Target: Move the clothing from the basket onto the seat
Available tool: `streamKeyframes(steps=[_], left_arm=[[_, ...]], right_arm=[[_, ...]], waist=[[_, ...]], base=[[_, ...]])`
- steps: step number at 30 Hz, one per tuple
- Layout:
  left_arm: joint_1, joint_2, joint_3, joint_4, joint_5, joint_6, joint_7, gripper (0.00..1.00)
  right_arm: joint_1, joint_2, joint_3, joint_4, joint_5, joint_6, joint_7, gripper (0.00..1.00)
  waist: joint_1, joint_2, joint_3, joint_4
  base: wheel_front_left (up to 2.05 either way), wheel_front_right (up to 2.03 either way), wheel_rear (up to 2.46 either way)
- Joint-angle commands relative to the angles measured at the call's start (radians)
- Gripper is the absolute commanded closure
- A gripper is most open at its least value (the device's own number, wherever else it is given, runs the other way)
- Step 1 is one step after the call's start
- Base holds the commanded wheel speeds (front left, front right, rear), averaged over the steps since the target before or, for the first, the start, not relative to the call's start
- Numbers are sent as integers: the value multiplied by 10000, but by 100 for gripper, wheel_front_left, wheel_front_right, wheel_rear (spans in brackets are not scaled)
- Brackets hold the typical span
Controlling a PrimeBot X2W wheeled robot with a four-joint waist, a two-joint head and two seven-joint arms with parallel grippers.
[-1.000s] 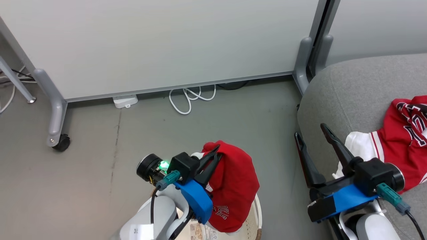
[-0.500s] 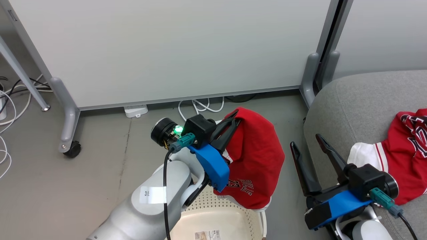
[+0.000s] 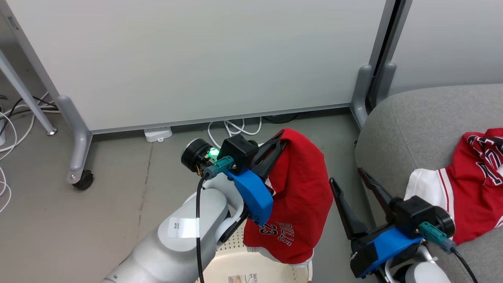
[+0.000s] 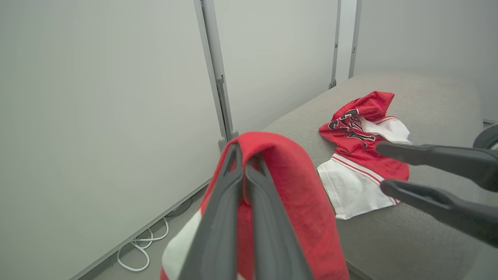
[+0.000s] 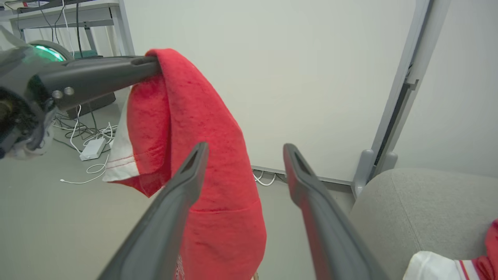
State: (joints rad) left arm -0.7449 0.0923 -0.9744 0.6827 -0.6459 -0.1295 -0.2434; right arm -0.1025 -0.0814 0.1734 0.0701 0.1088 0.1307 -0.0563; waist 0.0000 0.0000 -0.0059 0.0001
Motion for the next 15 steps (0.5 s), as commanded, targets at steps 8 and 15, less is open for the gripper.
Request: streamKeyframes(steps=[8,15], left_arm=[[-167,-43,-200,40,-114,-5,-9,100],[-205,-72,-436,-57,-235,-6,79,100]], right_arm=[[-1214,-321,958,1427,282,1,253,0],[-2405,-190,1496,3264,442,1,105,0]], waist=[[0,0,55,-50],[0,0,99,-31]], base=[[0,0,0],[0,0,0]])
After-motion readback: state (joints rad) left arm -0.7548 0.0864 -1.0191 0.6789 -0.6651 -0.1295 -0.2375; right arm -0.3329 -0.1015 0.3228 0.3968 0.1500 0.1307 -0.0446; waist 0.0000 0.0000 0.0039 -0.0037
